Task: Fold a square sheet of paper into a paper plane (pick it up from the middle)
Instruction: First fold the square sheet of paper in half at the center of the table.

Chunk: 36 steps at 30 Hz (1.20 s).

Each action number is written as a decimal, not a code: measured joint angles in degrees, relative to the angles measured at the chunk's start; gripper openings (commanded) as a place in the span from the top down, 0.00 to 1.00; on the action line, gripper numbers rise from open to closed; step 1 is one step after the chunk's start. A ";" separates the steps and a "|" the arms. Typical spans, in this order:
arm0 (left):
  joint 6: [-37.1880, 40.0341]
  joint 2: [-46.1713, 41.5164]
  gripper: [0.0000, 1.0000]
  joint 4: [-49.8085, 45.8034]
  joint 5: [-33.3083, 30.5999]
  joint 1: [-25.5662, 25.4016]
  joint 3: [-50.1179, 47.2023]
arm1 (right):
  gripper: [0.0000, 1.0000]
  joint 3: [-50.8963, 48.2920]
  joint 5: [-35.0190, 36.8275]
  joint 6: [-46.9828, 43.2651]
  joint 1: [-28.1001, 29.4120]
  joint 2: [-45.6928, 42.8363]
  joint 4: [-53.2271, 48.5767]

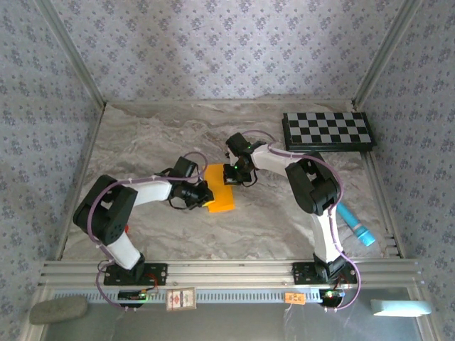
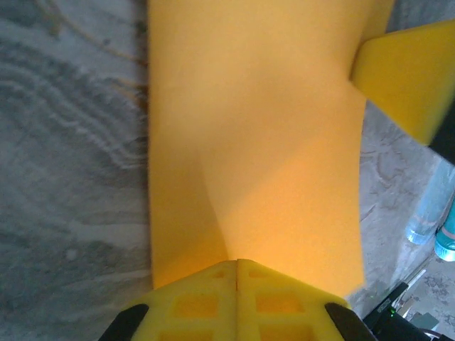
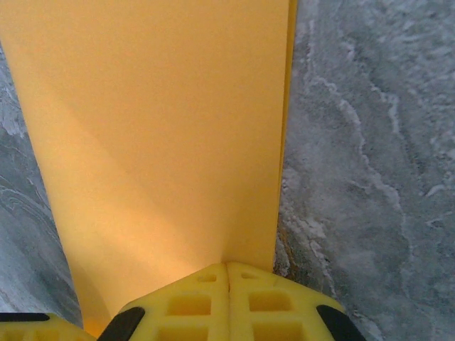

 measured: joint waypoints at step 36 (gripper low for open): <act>-1.40 -2.84 0.95 3.52 -1.44 -2.19 -5.49 | 0.96 0.26 0.13 -0.17 0.04 0.17 -0.37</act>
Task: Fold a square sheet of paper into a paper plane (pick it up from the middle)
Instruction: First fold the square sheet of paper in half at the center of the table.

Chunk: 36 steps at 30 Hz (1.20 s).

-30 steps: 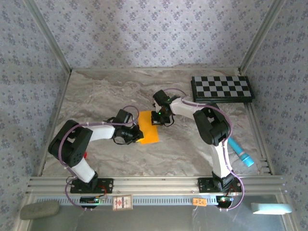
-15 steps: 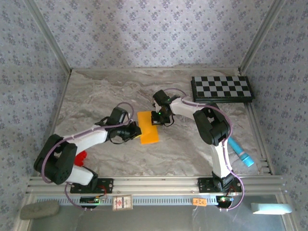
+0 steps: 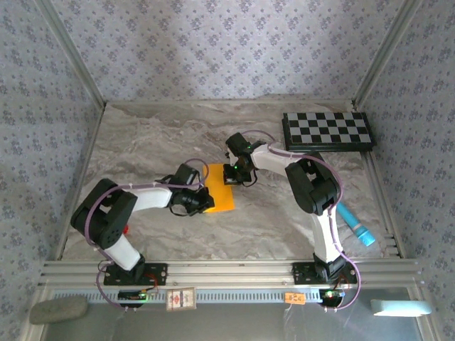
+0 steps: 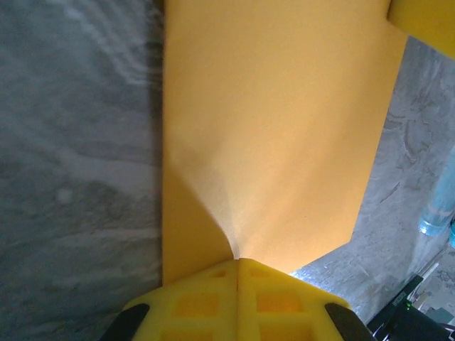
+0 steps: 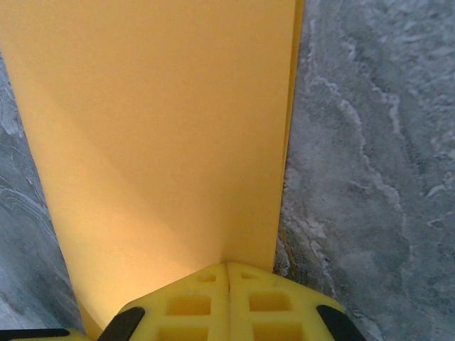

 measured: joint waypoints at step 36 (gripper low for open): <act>3.10 12.46 0.95 -0.96 -1.64 5.20 15.85 | 0.91 1.60 -2.03 0.22 -2.10 -1.31 -1.97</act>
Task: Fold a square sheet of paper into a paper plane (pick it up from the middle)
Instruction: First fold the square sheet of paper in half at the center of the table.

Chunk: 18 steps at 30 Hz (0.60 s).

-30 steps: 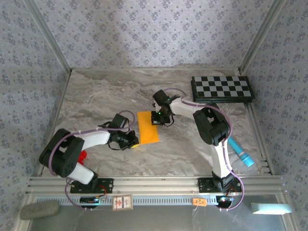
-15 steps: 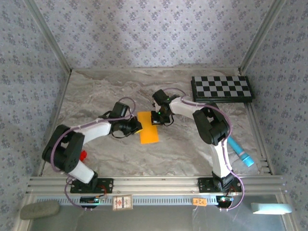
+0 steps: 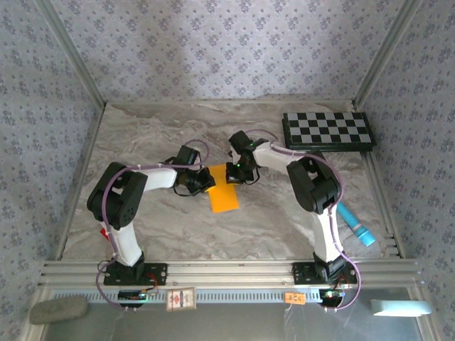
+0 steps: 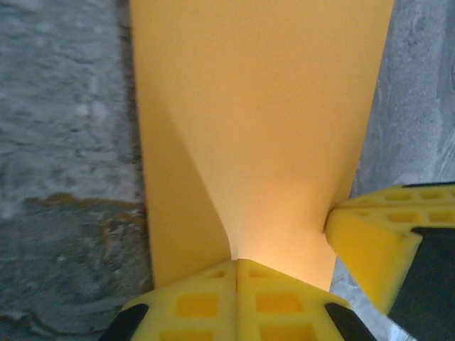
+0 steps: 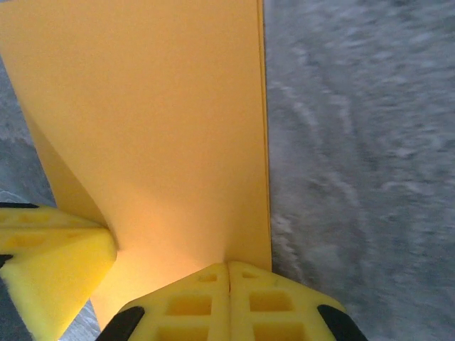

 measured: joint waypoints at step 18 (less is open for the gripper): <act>12.44 4.22 0.89 -7.15 4.37 0.00 11.69 | 0.88 -3.72 -3.74 1.75 -3.45 -1.44 8.48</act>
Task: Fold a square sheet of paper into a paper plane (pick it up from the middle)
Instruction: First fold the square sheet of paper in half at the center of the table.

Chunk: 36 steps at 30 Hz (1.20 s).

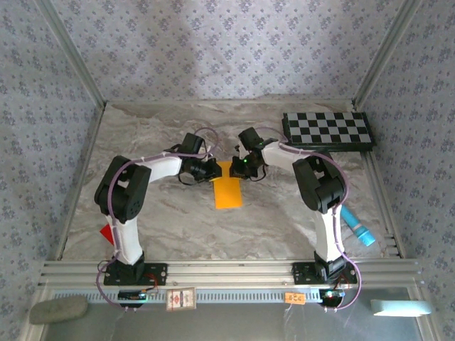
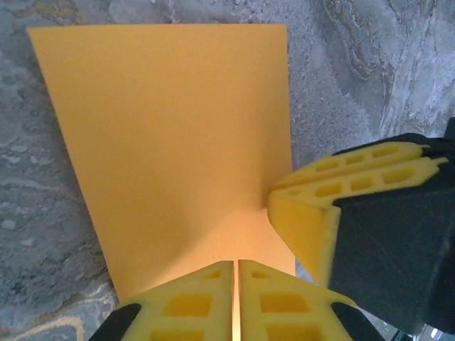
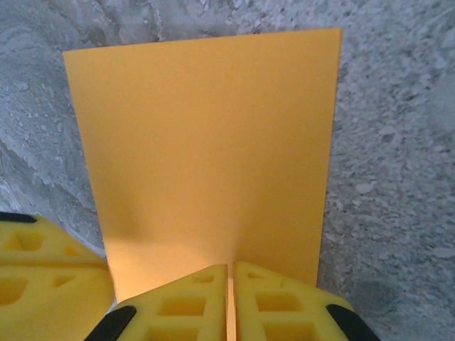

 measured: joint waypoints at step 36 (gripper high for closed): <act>-21.16 -11.89 0.93 15.28 -7.28 -3.76 -19.54 | 0.91 4.07 -8.24 1.11 2.32 1.55 4.94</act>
